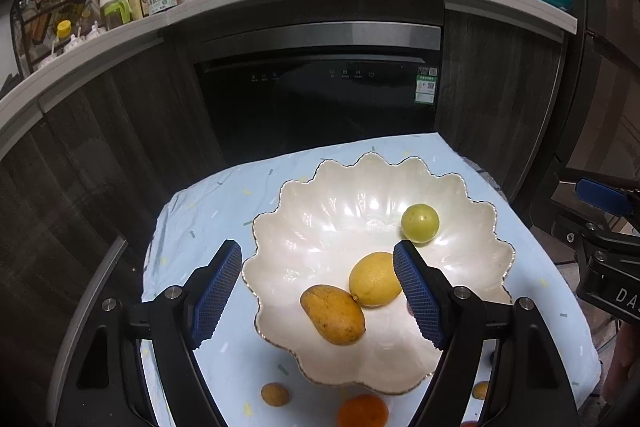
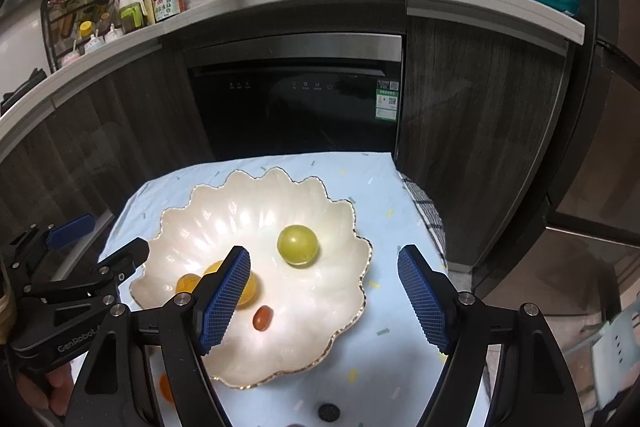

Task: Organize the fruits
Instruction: 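Withdraw both open tools from the bowl toward the loose fruits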

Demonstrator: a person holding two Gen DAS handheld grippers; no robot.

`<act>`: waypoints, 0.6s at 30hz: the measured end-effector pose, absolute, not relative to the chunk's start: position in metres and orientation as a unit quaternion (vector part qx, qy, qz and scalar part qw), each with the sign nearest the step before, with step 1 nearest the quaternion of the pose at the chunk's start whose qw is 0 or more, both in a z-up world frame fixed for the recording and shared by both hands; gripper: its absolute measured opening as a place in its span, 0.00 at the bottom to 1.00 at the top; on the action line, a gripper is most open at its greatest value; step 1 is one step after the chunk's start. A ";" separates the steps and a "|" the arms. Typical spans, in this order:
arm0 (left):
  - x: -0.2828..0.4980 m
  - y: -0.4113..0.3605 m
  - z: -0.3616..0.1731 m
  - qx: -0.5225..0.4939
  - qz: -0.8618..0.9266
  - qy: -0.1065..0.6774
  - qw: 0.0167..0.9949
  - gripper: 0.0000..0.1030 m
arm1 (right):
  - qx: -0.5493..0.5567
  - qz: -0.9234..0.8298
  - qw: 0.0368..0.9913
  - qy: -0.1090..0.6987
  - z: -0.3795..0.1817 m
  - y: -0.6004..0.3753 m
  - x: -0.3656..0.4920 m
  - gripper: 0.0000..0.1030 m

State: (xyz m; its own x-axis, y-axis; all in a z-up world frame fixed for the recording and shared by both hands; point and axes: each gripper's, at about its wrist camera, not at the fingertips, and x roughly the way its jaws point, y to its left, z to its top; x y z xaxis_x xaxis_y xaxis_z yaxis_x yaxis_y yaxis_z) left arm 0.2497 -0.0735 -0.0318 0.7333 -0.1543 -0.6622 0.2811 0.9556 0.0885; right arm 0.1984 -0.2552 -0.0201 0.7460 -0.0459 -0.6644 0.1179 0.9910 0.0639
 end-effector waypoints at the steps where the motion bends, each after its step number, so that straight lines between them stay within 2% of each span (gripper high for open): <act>1: 0.247 -0.073 -0.030 0.091 -0.118 0.344 0.927 0.76 | 0.051 -0.044 0.934 0.352 -0.019 -0.255 0.196 0.75; 18: 0.206 -0.063 -0.014 0.085 -0.115 0.329 0.934 0.76 | 0.046 -0.039 0.941 0.334 -0.002 -0.247 0.156 0.75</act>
State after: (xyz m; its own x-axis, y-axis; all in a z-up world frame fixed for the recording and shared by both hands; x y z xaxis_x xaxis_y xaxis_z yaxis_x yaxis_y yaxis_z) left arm 0.2063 -0.0630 -0.0144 0.7575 -0.1594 -0.6330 0.2713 0.9589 0.0832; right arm 0.1563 -0.2465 -0.0022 0.7738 -0.0429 -0.6320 0.1045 0.9927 0.0606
